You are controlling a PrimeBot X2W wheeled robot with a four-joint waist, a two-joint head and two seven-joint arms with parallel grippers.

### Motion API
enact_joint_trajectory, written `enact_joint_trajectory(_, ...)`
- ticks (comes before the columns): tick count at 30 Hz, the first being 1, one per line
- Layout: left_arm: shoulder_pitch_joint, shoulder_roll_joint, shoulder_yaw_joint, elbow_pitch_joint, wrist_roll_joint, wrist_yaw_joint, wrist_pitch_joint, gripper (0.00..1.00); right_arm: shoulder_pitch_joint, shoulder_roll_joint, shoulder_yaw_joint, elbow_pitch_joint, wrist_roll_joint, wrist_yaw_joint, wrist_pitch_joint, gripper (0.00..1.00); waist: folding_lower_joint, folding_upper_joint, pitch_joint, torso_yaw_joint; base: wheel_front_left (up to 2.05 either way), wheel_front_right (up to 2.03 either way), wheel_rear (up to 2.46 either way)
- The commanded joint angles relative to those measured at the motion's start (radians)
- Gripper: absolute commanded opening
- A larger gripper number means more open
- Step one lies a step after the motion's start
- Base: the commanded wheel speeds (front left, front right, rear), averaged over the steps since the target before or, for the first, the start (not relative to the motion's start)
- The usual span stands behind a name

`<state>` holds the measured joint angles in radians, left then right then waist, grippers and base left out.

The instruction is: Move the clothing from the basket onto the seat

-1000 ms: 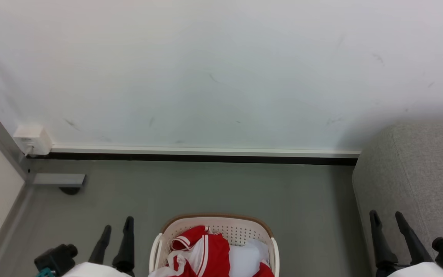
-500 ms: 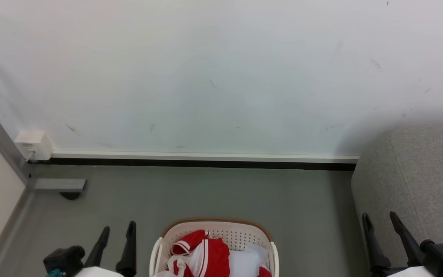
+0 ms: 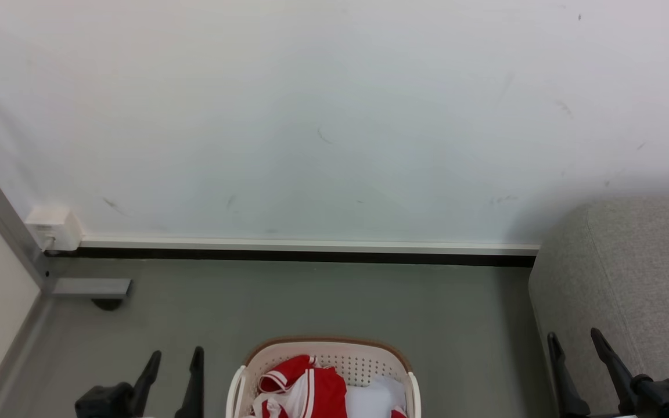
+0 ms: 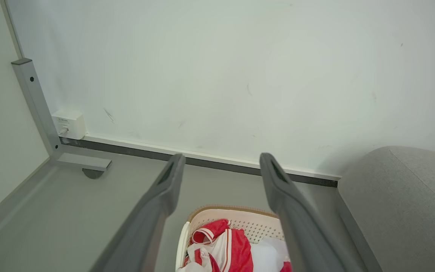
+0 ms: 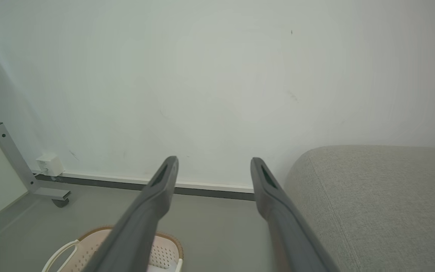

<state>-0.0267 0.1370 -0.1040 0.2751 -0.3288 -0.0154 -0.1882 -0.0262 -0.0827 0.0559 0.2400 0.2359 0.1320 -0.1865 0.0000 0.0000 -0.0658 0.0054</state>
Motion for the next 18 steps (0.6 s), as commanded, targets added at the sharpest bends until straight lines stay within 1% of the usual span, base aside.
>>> enact_joint_trajectory(1, 0.008, 0.009, -0.001, -0.003, 0.023, 0.003, -0.008, 1.00, 0.007, 0.002, -0.005, 0.000, -0.017, -0.002, -0.011, 1.00, 0.0000, 0.0000, -0.001, 0.000, 0.00, 0.00, 0.00)
enact_joint_trajectory(8, 0.012, 0.013, 0.001, 0.017, 0.069, -0.010, -0.024, 1.00, 0.016, 0.007, -0.035, 0.005, -0.047, -0.002, -0.026, 1.00, 0.0000, 0.0000, 0.000, 0.000, 0.00, 0.00, 0.00)
enact_joint_trajectory(18, 0.017, 0.001, 0.029, 0.047, 0.128, -0.022, -0.046, 1.00, 0.020, 0.016, -0.077, 0.014, -0.114, -0.002, -0.046, 1.00, 0.0000, 0.0000, 0.002, 0.000, 0.00, 0.00, 0.00)
